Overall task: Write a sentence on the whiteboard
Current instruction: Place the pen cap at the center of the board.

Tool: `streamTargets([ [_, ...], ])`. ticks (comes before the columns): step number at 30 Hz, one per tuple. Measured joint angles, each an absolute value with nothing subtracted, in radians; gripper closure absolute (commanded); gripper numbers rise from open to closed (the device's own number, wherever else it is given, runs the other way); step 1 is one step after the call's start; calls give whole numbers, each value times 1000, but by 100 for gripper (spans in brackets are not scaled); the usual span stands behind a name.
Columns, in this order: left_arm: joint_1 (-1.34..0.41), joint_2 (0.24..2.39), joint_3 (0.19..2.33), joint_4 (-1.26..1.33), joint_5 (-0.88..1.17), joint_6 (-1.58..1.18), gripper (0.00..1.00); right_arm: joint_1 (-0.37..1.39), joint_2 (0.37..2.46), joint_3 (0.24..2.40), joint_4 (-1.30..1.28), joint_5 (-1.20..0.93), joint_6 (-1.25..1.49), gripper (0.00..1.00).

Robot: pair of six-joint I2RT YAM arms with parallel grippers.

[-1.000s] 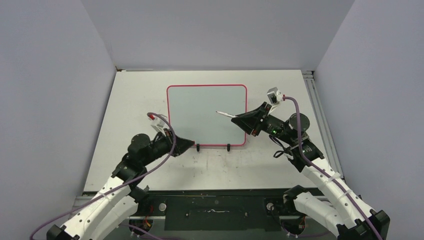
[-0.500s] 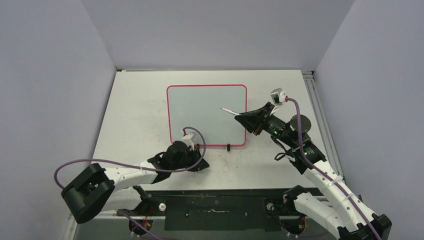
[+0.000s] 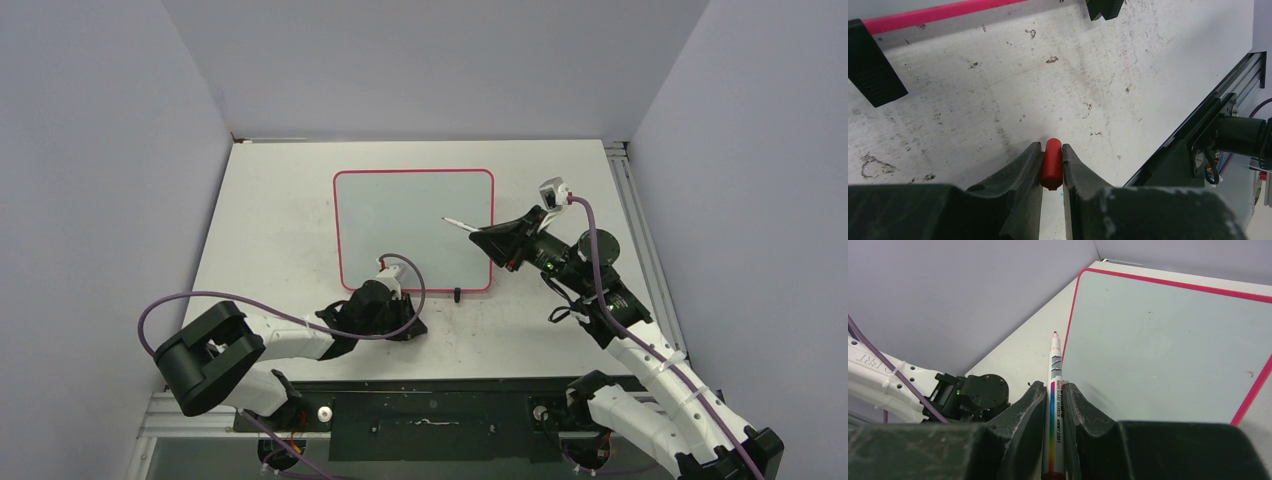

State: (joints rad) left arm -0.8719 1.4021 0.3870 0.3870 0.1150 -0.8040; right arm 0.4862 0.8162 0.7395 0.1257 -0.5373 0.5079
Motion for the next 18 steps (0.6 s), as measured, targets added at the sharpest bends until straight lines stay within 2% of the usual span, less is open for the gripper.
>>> streamTargets([
  [7, -890, 1404, 405, 371, 86, -798, 63, 486, 816, 735, 126, -536, 508, 92],
  [12, -891, 1389, 405, 336, 62, -799, 48, 486, 816, 735, 125, -533, 508, 92],
  [18, -891, 1224, 414, 158, 0, -779, 28, 486, 804, 735, 124, -527, 506, 92],
])
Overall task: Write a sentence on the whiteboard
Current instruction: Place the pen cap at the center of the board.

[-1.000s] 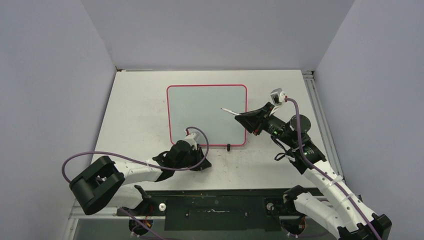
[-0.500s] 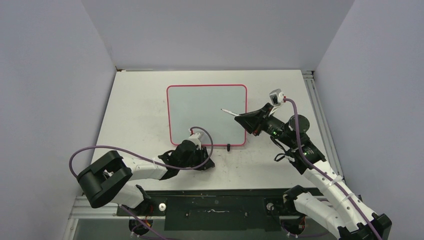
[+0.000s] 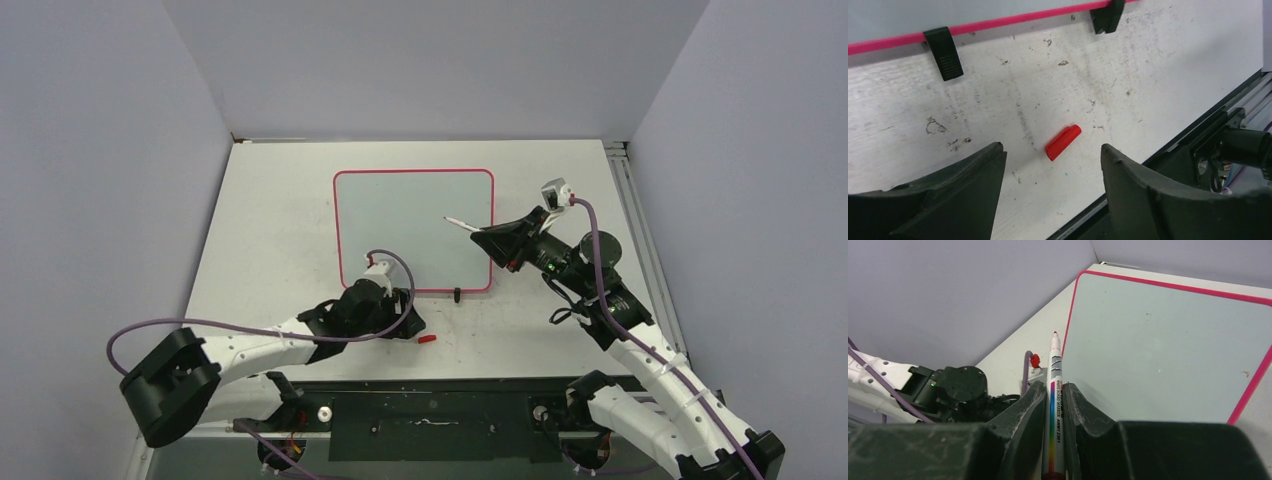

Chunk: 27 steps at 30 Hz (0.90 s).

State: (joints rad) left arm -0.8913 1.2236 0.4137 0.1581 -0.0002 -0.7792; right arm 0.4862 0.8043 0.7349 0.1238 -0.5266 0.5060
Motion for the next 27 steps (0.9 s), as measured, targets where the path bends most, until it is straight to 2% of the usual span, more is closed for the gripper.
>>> streamTargets([
  [2, -887, 1142, 437, 68, -25, -772, 22, 486, 797, 735, 123, -526, 506, 92],
  [6, -822, 979, 531, -131, -16, -736, 18, 487, 789, 735, 134, -531, 515, 92],
  [10, -643, 903, 672, -307, 67, -648, 16, 487, 789, 735, 152, -535, 529, 92],
  [15, -344, 942, 849, -439, 252, -477, 16, 487, 789, 735, 157, -533, 532, 91],
  [21, -36, 1082, 916, -364, 517, -361, 16, 493, 791, 735, 163, -535, 536, 91],
  [27, 82, 1226, 916, -182, 713, -360, 16, 501, 828, 735, 200, -554, 543, 91],
])
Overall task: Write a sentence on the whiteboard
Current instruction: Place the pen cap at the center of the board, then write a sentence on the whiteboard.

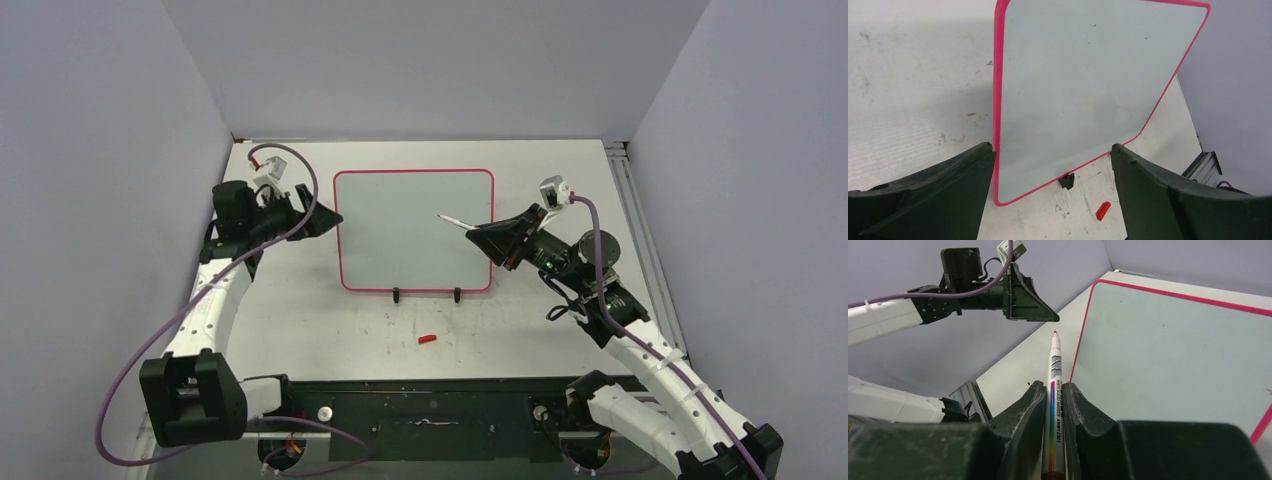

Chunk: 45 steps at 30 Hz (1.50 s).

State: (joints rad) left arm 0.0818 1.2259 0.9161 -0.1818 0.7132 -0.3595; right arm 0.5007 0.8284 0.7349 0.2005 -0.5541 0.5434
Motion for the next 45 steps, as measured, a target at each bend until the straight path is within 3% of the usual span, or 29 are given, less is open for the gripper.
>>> streamTargets([
  [6, 93, 1401, 1000, -34, 847, -359, 18, 516, 879, 735, 209, -574, 544, 91],
  [16, 109, 1616, 1132, 109, 904, -365, 20, 532, 893, 735, 226, -593, 546, 90],
  [25, 106, 1721, 1168, 207, 983, -437, 46, 541, 893, 735, 222, -595, 539, 90],
  [30, 96, 1736, 1143, 358, 1017, -545, 56, 548, 893, 735, 222, -599, 535, 90],
  [45, 52, 1555, 939, 370, 918, -537, 71, 559, 853, 735, 204, -599, 527, 90],
])
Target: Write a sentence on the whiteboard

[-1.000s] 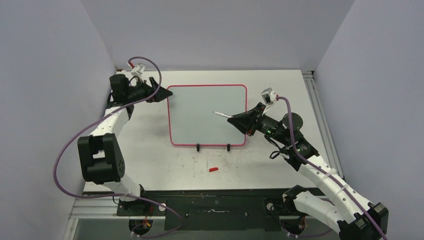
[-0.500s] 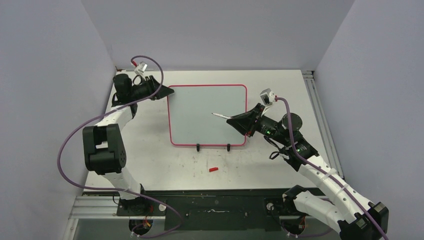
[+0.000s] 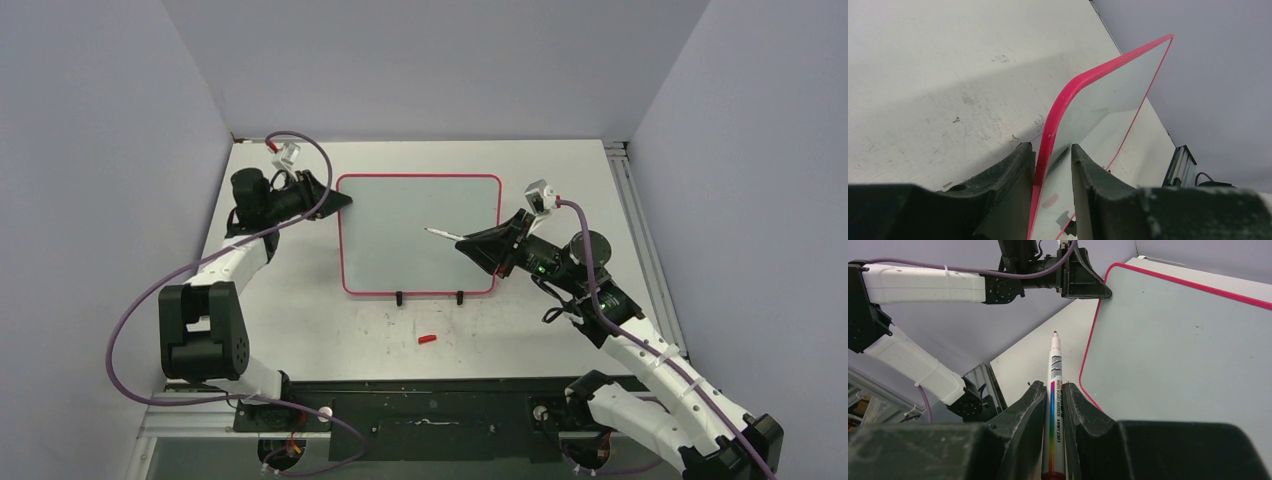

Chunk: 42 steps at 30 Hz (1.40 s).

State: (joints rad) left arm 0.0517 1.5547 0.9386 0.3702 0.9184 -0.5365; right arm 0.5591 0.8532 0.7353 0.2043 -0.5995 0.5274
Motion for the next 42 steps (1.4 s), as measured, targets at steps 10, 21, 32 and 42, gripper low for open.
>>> streamTargets([
  [10, 35, 1446, 857, 316, 860, -509, 74, 564, 828, 735, 194, -599, 519, 90],
  [21, -10, 1380, 836, 202, 822, -398, 73, 661, 851, 717, 171, -430, 495, 94],
  [32, -12, 1385, 848, 138, 835, -348, 74, 912, 1097, 718, 235, -130, 430, 95],
  [42, -11, 1401, 870, 94, 861, -321, 78, 912, 1264, 776, 379, -37, 429, 95],
])
